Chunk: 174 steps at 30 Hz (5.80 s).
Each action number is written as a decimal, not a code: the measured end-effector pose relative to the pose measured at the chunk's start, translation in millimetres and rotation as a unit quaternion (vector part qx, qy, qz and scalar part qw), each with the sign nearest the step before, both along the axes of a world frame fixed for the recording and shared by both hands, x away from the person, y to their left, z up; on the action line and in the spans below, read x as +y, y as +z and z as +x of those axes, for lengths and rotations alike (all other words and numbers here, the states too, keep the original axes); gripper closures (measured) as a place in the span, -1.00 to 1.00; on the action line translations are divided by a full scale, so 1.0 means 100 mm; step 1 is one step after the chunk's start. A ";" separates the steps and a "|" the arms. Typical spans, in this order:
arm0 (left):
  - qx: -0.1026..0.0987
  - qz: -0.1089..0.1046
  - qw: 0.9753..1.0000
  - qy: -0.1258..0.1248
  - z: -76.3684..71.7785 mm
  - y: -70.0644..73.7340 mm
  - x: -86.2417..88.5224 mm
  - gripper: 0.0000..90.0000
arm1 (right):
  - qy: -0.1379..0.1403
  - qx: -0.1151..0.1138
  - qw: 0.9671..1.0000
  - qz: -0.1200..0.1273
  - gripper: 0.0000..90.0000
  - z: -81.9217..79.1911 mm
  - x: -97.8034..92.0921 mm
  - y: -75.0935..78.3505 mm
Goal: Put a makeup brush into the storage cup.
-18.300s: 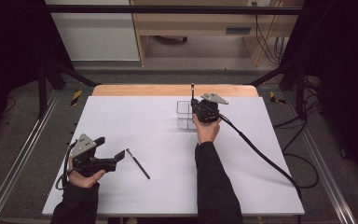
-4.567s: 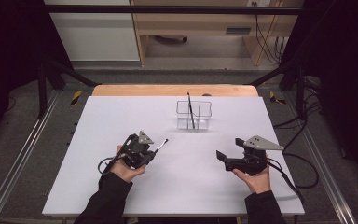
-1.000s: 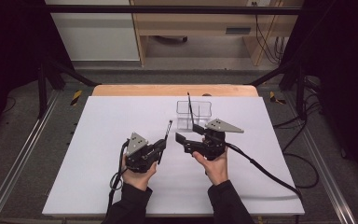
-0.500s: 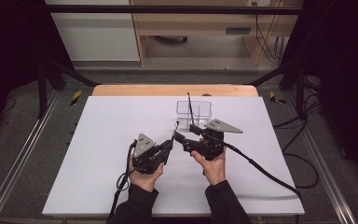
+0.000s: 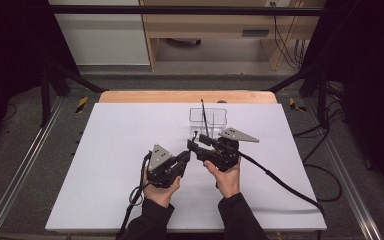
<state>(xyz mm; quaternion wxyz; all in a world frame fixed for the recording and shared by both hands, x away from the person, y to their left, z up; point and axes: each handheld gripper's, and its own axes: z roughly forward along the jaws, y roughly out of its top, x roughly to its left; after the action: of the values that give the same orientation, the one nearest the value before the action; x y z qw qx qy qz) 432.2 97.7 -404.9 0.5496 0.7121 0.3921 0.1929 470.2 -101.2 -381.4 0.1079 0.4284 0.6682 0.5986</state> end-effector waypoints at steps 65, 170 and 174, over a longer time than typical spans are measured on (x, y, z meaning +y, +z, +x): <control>-0.008 0.052 0.998 -0.038 0.04 0.22 0.25 -0.07 | 0.015 -0.013 1.000 0.019 0.86 0.04 -0.05 0.05; 0.026 0.113 0.993 0.018 0.05 -0.09 1.35 -0.70 | -0.157 -0.073 0.982 -0.073 0.86 1.38 -0.33 0.31; 0.026 0.112 0.993 0.017 0.04 -0.09 1.35 -0.70 | -0.158 -0.069 0.982 -0.078 0.86 1.41 -0.30 0.27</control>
<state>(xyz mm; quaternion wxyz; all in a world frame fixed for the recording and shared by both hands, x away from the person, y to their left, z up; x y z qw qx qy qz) 436.7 232.9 -414.0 0.4524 0.7673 0.3942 0.2265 610.9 -131.7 -354.5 0.2801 0.4761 0.6277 0.5485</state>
